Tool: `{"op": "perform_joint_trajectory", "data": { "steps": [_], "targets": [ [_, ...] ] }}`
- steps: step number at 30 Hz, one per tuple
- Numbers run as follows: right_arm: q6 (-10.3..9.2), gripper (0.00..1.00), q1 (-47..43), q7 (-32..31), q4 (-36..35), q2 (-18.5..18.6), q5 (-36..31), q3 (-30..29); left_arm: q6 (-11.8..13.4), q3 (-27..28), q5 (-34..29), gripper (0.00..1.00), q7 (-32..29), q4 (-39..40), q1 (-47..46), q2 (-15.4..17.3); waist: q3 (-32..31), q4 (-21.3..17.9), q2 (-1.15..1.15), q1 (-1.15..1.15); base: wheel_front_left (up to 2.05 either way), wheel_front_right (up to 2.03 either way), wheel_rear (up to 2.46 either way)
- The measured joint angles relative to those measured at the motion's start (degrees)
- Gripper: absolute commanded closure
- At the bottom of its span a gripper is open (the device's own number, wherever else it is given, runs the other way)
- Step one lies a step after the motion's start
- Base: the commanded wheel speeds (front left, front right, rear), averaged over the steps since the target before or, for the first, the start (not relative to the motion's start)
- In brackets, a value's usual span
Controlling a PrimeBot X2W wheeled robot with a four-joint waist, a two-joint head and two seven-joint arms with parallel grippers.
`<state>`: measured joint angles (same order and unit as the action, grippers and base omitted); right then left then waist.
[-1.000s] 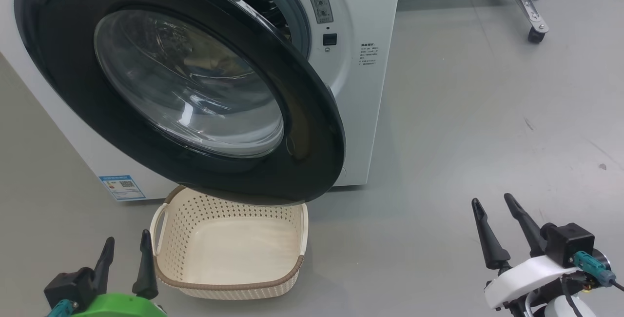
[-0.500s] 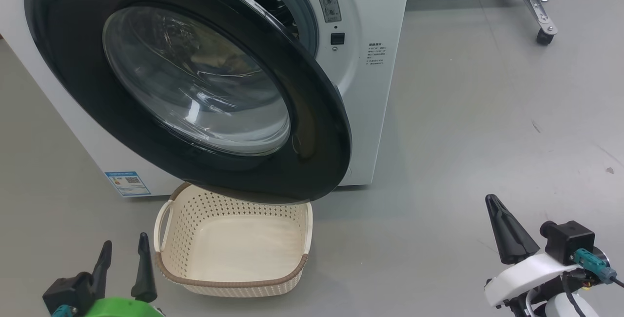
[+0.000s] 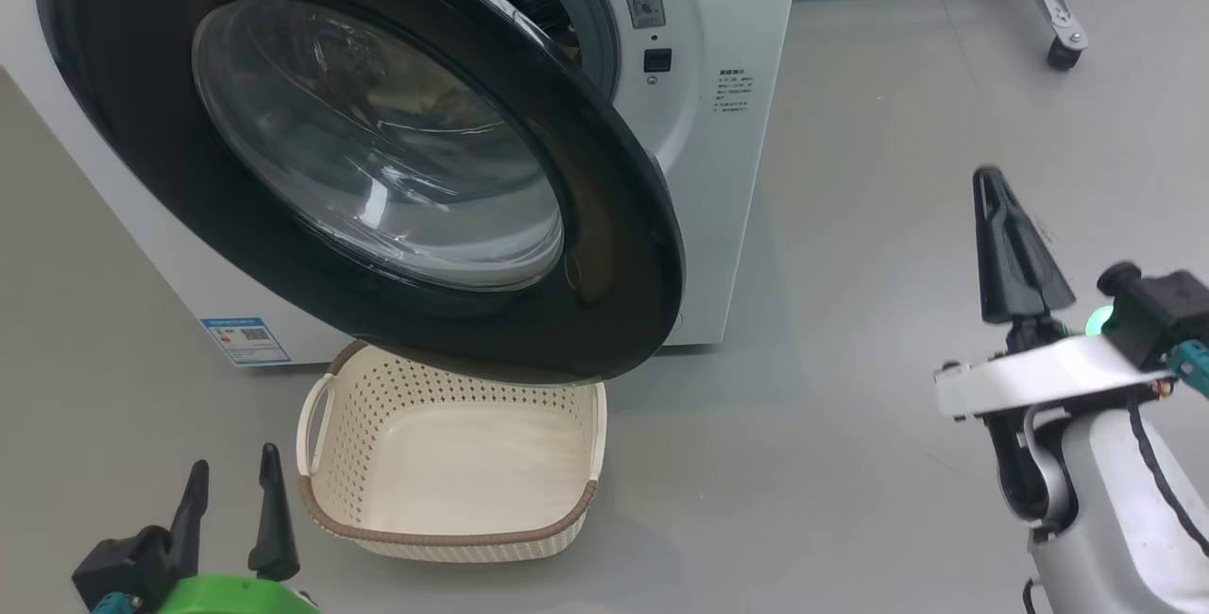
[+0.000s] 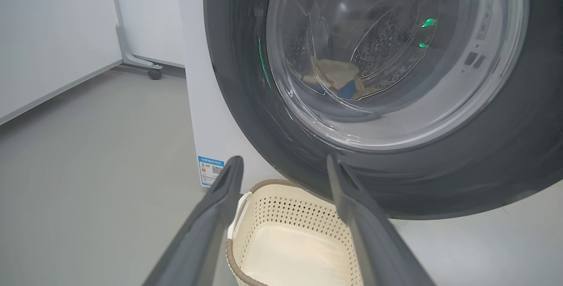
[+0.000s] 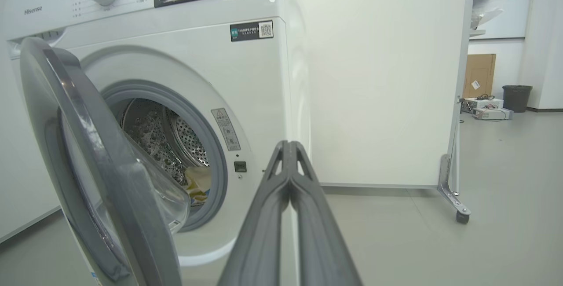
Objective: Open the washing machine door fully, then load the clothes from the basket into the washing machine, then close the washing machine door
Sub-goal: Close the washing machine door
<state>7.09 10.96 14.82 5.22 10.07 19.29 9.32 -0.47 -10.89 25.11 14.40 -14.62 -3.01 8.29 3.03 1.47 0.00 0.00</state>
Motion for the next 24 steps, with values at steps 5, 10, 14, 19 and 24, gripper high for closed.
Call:
{"op": "perform_joint_trajectory", "data": {
  "steps": [5,10,14,19,24],
  "targets": [
    [0.00,1.00,7.3,0.1,-7.3,-0.8,0.0,4.3,-0.9,-0.2,-0.8,0.00,0.0,0.2,0.0,-1.3,1.2,0.3,0.00,0.00,0.00,0.00,0.00],
    [0.00,1.00,10.7,0.1,-10.4,-1.5,0.5,11.1,-1.5,-0.1,-1.0,0.00,0.0,0.3,-0.1,-2.3,2.0,1.3,0.00,0.00,0.00,0.00,0.00],
    [0.00,1.00,11.5,0.1,-9.7,-1.5,1.1,18.9,-1.5,0.9,-1.3,0.00,0.0,0.2,-0.1,-2.4,2.5,1.9,0.00,0.00,0.00,0.00,0.00],
    [0.00,1.00,11.3,0.1,-6.2,-0.9,2.0,24.5,-2.0,1.2,-2.4,0.00,0.0,0.2,-0.1,-2.7,2.8,2.4,0.00,0.00,0.00,0.00,0.00],
    [0.00,1.00,10.0,0.1,-2.3,-0.8,3.3,26.0,-2.4,1.5,-2.7,0.00,0.0,0.3,-0.2,-3.0,3.4,2.9,0.00,0.00,0.00,0.00,0.00]
  ]
}}
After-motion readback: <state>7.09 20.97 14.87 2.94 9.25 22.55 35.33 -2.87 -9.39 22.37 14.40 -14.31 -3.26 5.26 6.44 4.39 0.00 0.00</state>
